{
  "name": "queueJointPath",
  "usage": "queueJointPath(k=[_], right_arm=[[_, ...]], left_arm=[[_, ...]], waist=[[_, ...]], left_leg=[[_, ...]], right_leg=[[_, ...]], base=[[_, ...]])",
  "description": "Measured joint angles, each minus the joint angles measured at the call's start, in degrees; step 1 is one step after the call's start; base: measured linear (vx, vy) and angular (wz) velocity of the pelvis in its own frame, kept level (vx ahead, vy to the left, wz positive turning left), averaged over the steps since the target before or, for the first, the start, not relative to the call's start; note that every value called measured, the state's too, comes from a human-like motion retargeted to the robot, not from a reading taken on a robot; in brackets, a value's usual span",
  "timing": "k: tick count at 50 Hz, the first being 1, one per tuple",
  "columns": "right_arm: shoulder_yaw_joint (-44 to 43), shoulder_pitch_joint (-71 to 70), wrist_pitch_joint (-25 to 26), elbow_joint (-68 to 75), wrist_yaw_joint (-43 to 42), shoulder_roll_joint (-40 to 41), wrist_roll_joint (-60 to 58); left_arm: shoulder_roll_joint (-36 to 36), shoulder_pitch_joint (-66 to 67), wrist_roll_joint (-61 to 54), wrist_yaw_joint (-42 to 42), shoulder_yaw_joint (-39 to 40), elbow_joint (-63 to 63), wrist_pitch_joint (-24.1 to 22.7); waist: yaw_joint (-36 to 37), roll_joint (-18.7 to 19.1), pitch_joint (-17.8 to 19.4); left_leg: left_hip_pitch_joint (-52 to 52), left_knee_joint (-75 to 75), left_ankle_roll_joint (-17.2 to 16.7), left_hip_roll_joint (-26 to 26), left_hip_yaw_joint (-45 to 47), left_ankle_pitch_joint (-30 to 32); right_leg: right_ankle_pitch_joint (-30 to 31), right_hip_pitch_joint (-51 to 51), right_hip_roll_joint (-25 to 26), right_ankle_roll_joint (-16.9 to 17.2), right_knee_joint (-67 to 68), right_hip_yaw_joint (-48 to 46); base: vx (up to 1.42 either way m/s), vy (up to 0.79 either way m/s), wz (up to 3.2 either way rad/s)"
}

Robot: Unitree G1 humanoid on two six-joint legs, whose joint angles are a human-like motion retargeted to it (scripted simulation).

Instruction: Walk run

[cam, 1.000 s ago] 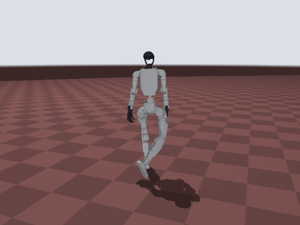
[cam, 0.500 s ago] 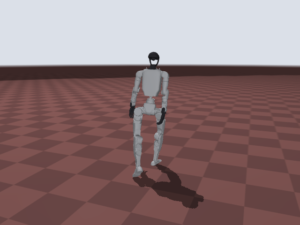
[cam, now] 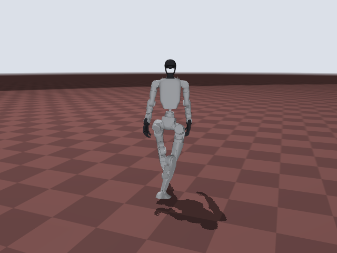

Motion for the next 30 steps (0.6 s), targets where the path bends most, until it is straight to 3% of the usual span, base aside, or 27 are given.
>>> queueJointPath(k=[3,5,7,8,10,14,17,20,23,26,30], right_arm=[[-0.84,4.44,0.31,1.50,0.62,0.74,-1.15],[-0.47,7.53,0.16,2.98,-1.31,2.19,-1.79],[0.04,9.88,0.00,4.85,-2.92,2.92,-2.02],[0.27,10.60,0.10,5.89,-2.96,2.73,-2.12],[0.38,11.65,0.48,7.51,-2.41,2.22,-3.34],[-1.38,13.99,1.00,9.50,-3.43,2.18,-5.36],[-3.18,16.36,1.24,10.10,-3.49,2.53,-3.48],[-5.12,18.55,1.82,10.25,-2.27,3.26,-1.57],[-7.20,19.30,2.69,10.62,-2.07,4.14,-0.39],[-8.17,19.56,2.97,10.35,-1.47,4.32,0.19],[-8.23,18.78,3.34,9.45,-1.27,4.14,0.32]], left_arm=[[-0.54,-1.65,-0.01,1.60,-0.04,-0.45,-1.30],[-1.00,-2.47,-1.16,2.08,0.04,-1.88,-2.12],[-0.66,-3.67,-3.21,1.45,-1.28,-3.85,-2.81],[-0.18,-4.65,-4.42,1.12,-2.44,-4.64,-3.31],[1.08,-7.38,-6.84,1.06,-4.83,-5.83,-4.46],[4.04,-13.37,-8.14,2.86,-7.95,-8.90,-6.26],[6.33,-17.62,-8.42,2.62,-10.32,-12.06,-8.72],[8.26,-21.59,-9.12,1.68,-11.78,-15.30,-11.25],[9.55,-24.34,-10.95,1.15,-12.91,-18.58,-13.30],[9.22,-24.90,-12.56,1.77,-13.02,-20.83,-14.90],[6.99,-21.75,-12.82,3.09,-11.13,-21.07,-15.77]], waist=[[3.66,0.51,-0.63],[3.26,1.83,-1.25],[1.15,5.02,-1.32],[0.58,6.30,-1.13],[-0.32,7.51,-0.74],[-6.72,5.90,0.10],[-10.96,4.80,-0.30],[-14.36,3.39,-0.14],[-16.09,2.15,0.28],[-16.39,2.38,-0.47],[-17.50,3.87,-1.78]], left_leg=[[2.21,2.66,0.77,1.49,-4.36,4.00],[4.86,5.78,1.09,3.63,-6.58,0.37],[9.71,5.35,0.89,6.10,-7.46,-2.74],[12.32,4.90,0.67,8.18,-4.78,-3.87],[16.87,3.10,-0.22,9.51,-1.92,-5.56],[24.42,-4.74,-1.17,3.86,-0.87,-5.28],[28.64,-8.87,-1.71,0.38,-0.70,-5.96],[33.18,-11.44,-2.76,-2.58,-2.59,-7.63],[38.25,-13.24,-3.47,-4.81,-3.70,-10.32],[41.26,-13.06,-4.35,-5.73,-4.88,-12.61],[44.35,-10.50,-8.95,-5.44,-6.01,-9.21]], right_leg=[[12.24,1.86,-1.00,0.94,5.61,1.28],[24.46,-0.06,-1.91,-2.15,13.69,1.86],[31.33,-3.22,-2.34,-5.82,25.96,-2.07],[31.15,-4.99,-3.94,-8.25,32.21,-4.81],[24.08,-11.19,-7.95,-10.94,44.13,-6.55],[15.99,-26.77,-13.04,-9.50,53.21,-5.35],[10.97,-35.19,-13.41,-8.43,45.45,-6.19],[6.09,-41.15,-12.16,-9.41,29.29,-5.59],[4.99,-45.37,-8.67,-9.02,13.14,-1.73],[3.97,-48.49,-6.06,-7.57,6.81,0.71],[6.40,-47.14,-6.76,-12.82,11.08,-5.23]], base=[[1.18,0.04,-0.89],[1.31,0.03,-0.56],[0.97,0.02,-0.22],[0.96,0.06,-0.40],[0.89,0.06,-0.47],[0.79,-0.02,0.48],[0.72,-0.09,0.94],[0.84,-0.23,0.96],[0.79,-0.25,0.61],[0.82,-0.20,0.14],[0.99,-0.25,0.17]])
